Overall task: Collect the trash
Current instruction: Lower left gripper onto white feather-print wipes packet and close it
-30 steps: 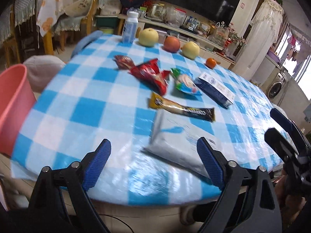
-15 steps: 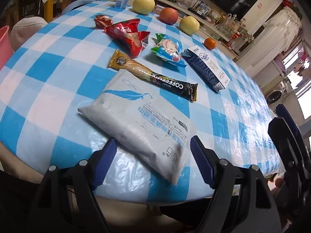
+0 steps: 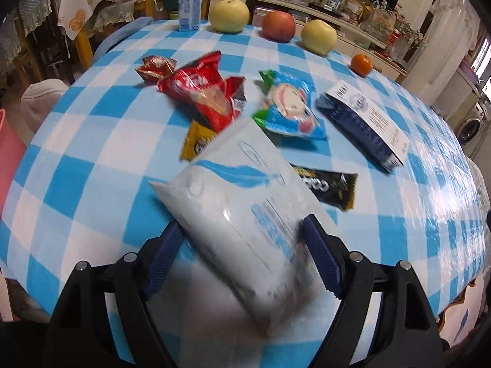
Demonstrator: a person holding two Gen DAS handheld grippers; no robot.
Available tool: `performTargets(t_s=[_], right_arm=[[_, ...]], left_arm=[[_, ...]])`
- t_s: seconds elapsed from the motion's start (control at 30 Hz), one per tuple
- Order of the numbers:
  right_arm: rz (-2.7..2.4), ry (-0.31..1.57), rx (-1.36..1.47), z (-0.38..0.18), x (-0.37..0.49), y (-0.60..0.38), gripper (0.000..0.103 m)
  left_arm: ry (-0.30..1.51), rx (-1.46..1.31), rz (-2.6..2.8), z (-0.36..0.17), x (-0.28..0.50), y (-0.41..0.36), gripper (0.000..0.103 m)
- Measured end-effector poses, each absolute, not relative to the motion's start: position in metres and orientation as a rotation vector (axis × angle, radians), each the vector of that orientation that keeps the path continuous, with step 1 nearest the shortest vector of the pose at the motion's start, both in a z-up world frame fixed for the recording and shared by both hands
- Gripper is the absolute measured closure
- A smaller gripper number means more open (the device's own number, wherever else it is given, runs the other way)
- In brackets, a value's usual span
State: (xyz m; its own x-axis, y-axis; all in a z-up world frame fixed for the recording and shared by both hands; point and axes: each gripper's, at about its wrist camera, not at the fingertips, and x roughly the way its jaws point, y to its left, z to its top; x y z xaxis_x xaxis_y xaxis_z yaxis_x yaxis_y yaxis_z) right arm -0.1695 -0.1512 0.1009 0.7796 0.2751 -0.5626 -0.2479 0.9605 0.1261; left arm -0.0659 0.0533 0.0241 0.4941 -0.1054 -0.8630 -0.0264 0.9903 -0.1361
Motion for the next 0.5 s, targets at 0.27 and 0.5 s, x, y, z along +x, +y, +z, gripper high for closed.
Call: performTargets(t_s=[0.27, 0.5], right_arm=[[0.285, 0.662, 0.141, 0.095, -0.162, -0.164, 0.008], [0.307, 0.694, 0.167, 0.091, -0.156, -0.161, 0.008]], left_arm=[[1.050, -0.102, 0.012, 0.031, -0.053, 0.064, 0.020], [1.025, -0.045, 0.040, 0.031, -0.067, 0.039, 0.020]])
